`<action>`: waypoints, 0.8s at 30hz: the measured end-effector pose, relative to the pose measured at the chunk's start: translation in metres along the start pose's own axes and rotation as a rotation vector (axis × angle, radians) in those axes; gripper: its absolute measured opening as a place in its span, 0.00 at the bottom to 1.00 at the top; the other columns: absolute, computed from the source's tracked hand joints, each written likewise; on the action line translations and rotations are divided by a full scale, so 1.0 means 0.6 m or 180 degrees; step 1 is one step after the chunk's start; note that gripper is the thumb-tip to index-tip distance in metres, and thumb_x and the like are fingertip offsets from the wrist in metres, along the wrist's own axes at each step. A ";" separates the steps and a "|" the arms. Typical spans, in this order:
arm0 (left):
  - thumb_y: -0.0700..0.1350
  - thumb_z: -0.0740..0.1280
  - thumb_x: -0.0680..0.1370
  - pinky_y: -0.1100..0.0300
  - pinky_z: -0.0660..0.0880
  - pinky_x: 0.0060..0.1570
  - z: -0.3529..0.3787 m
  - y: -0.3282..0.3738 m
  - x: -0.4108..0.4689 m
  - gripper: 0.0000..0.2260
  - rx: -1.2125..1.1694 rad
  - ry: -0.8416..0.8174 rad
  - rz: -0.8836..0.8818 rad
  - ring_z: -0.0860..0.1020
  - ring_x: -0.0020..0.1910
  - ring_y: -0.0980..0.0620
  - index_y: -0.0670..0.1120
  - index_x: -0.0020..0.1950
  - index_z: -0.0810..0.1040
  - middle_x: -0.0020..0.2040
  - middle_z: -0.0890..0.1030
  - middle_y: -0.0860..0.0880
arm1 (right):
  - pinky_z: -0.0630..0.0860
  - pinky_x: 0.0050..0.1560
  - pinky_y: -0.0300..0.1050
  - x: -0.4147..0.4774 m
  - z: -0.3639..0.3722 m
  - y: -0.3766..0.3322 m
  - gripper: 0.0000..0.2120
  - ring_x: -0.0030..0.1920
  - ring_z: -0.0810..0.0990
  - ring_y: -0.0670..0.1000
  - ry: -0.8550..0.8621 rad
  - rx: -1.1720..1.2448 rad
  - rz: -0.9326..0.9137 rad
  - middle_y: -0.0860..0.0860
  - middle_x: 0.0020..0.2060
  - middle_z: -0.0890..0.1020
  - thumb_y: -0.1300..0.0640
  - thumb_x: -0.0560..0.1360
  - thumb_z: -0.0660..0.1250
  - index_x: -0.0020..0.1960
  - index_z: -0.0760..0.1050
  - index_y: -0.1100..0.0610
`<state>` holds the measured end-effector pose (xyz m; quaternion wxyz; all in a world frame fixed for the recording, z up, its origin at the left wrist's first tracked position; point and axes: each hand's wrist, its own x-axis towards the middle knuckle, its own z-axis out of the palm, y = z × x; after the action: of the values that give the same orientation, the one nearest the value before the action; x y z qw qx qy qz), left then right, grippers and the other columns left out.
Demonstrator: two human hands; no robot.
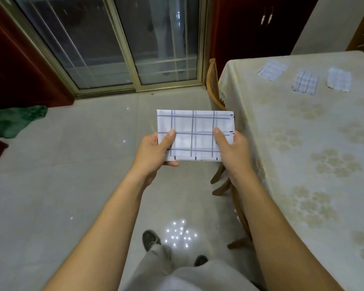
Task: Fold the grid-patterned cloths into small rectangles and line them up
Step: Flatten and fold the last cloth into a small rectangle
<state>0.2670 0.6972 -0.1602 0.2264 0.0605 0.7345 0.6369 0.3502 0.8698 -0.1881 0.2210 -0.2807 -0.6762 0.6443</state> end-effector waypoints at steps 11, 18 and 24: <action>0.52 0.63 0.83 0.55 0.83 0.36 -0.056 0.074 0.380 0.16 -0.0079 -0.0730 -0.0002 0.85 0.49 0.47 0.42 0.61 0.80 0.51 0.86 0.45 | 0.81 0.56 0.49 0.298 0.144 -0.057 0.07 0.49 0.83 0.45 0.0431 -0.0586 0.0057 0.46 0.48 0.84 0.49 0.80 0.66 0.56 0.78 0.50; 0.51 0.67 0.81 0.49 0.83 0.52 -0.055 0.141 0.606 0.06 -0.0136 -0.0656 0.0135 0.85 0.48 0.53 0.51 0.52 0.82 0.48 0.87 0.53 | 0.76 0.41 0.30 0.477 0.231 -0.113 0.10 0.44 0.82 0.37 0.0788 -0.0683 -0.0005 0.45 0.46 0.83 0.54 0.79 0.68 0.58 0.79 0.57; 0.50 0.66 0.82 0.55 0.84 0.40 -0.032 0.158 0.749 0.07 0.0059 -0.0859 0.0067 0.84 0.41 0.59 0.51 0.53 0.82 0.41 0.86 0.58 | 0.79 0.39 0.34 0.591 0.258 -0.100 0.07 0.41 0.83 0.38 0.1121 -0.0332 0.0260 0.44 0.44 0.84 0.56 0.79 0.68 0.56 0.80 0.56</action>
<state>-0.1601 0.8665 -0.1818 0.3159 0.1555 0.7025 0.6185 -0.0219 0.9886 -0.1619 0.2947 -0.4275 -0.6476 0.5577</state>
